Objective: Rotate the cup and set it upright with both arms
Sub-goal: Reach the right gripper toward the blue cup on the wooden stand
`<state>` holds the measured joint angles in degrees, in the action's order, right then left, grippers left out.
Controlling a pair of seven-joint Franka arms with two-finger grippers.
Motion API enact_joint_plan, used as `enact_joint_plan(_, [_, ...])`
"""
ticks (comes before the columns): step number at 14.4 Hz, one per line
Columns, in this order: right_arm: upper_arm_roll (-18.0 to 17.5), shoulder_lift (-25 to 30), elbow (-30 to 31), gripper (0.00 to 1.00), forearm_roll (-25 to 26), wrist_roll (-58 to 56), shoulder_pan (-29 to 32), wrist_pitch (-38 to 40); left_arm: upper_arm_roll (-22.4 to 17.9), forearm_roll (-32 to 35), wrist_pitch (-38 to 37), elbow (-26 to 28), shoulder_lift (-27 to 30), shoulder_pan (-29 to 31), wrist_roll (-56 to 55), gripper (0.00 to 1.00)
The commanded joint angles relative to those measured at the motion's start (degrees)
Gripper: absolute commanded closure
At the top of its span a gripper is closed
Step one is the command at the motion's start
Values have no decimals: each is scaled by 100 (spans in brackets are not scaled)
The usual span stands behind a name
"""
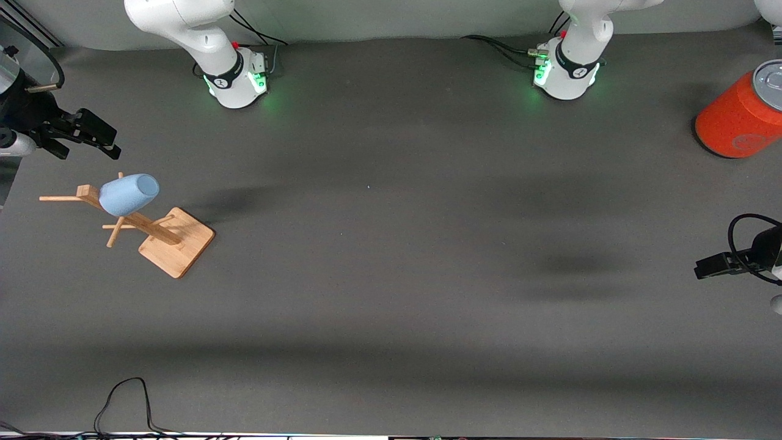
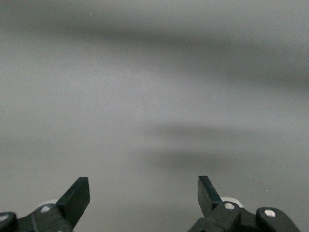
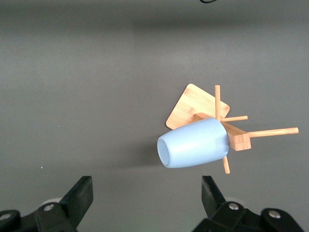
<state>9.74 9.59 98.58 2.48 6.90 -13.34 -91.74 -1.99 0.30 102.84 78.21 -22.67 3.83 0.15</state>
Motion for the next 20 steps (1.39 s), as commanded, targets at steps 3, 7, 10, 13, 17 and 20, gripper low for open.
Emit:
enact_joint_plan(3, [1,-283,-243,0,-63,-66,86,147,-38,-65,-124,-69,8,-49,82,0])
enact_joint_plan(7, [324,-300,-182,0,-298,1590,113,488,-38,-65,-124,-69,8,-49,73,0])
enact_joint_plan(10, [677,-440,-147,0,-748,3708,113,499,-38,-56,-193,-52,8,-49,64,0])
enact_joint_plan(13, [1204,-520,-85,0,-1363,4557,113,464,-21,-56,-396,18,157,-154,3,0])
enact_joint_plan(17, [1724,-555,335,0,-1759,4663,104,105,-21,-39,-668,623,1148,-172,20,0])
enact_joint_plan(20, [1742,-546,871,0,-1925,4933,104,-291,-21,-39,-695,1299,1878,-146,20,0])
